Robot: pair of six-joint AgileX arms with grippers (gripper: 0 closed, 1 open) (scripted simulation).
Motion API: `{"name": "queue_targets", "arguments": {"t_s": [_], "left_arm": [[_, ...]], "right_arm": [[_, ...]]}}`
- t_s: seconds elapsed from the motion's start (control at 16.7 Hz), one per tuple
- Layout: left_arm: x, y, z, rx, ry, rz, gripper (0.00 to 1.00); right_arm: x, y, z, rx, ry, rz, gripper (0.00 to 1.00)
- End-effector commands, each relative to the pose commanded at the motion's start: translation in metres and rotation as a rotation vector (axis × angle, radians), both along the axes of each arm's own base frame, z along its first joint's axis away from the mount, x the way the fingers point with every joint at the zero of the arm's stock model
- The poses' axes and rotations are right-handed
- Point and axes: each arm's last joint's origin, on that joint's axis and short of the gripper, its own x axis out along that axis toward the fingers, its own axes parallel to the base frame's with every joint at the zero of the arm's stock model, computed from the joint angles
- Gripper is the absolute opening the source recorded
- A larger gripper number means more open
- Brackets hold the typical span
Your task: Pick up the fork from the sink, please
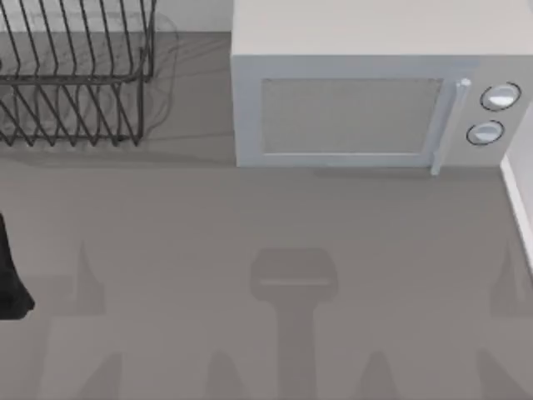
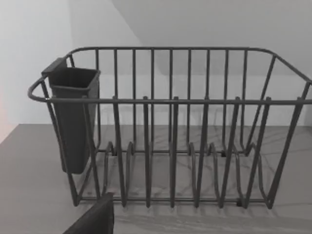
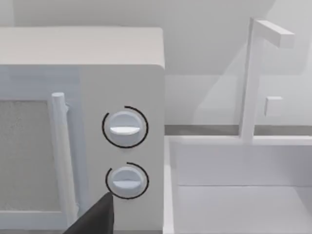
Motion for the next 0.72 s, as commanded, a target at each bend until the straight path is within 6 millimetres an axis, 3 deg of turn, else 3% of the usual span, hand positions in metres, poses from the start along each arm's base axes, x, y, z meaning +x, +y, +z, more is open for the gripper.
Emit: {"name": "queue_targets", "arguments": {"t_s": [0.48,0.72], "left_arm": [[0.000,0.000,0.000,0.000,0.000,0.000,1.00],[0.000,0.000,0.000,0.000,0.000,0.000,1.00]], "right_arm": [[0.000,0.000,0.002,-0.001,0.006,-0.002,1.00],[0.003,-0.002,0.029,-0.021,0.101,-0.022,1.00]]}}
